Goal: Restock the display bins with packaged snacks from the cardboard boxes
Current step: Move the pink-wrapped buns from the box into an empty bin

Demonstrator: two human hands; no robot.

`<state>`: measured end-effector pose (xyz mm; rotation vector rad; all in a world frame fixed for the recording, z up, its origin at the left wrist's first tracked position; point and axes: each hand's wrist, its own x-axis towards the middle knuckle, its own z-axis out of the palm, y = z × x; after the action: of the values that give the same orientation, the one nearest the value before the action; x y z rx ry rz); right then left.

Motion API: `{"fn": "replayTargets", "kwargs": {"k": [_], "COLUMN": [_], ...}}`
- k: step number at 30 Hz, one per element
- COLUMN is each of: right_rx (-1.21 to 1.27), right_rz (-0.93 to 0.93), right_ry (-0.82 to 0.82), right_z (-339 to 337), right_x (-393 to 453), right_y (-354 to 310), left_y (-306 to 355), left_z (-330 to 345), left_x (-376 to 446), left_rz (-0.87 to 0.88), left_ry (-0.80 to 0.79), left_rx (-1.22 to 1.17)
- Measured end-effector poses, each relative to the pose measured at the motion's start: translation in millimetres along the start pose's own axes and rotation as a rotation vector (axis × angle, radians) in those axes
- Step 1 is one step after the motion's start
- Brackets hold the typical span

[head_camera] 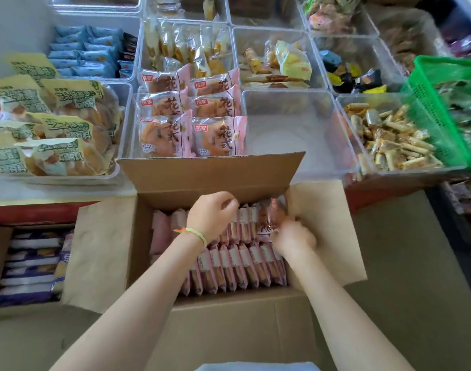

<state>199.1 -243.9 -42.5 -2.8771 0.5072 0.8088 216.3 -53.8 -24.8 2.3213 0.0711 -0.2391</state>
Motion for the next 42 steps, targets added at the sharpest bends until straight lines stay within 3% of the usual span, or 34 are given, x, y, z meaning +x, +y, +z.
{"fn": "replayTargets", "kwargs": {"k": [2,10,17,20,23,28,31,33,35,38,40,42], "right_rx": [-0.101,0.173,0.285,0.553,0.853,1.185,1.154,1.119,1.086,1.062,1.044,0.971], "right_rz": [0.036,-0.162,-0.412,-0.613,-0.682,-0.678,-0.708,-0.682,-0.628,-0.563,-0.546,-0.566], "right_ry": [-0.120,-0.027,0.330,0.246,0.114,0.016,-0.071,0.018,0.160,0.369,0.384,0.297], "right_z": [26.3,22.2,-28.5,-58.3,-84.0,-97.7,-107.8,-117.5,-134.6,-162.7,-172.1,-173.4], "right_x": [4.4,-9.3,-42.9,-54.3,-61.2,-53.7,-52.1,-46.3,-36.7,-19.8,-2.6,15.9], "right_y": [6.6,3.6,23.6,27.6,20.0,-7.4,-35.5,-55.0,-72.5,-95.5,-108.4,-120.1], "left_y": [-0.5,-3.0,-18.9,-18.9,-9.5,4.2,7.6,12.6,10.0,-16.1,-36.0,-46.4], "left_z": [7.5,11.5,2.6,-13.7,-34.6,-67.6,-84.0,-96.1,-106.7,-113.9,-108.0,-98.3], "left_x": [-7.8,-23.8,-30.5,-35.9,-39.7,-36.1,-26.8,-17.3,-2.3,22.9,27.3,22.5], "left_rz": [-0.026,-0.100,-0.151,-0.120,-0.073,-0.046,0.002,0.056,0.106,0.116,0.129,0.181], "left_ry": [-0.069,-0.162,-0.093,-0.216,-0.300,-0.127,-0.015,0.046,0.148,0.236,0.189,0.189], "left_rx": [0.018,0.024,-0.195,-0.368,-0.624,-0.909,-0.927,-0.860,-0.640,0.140,0.467,0.487]}}
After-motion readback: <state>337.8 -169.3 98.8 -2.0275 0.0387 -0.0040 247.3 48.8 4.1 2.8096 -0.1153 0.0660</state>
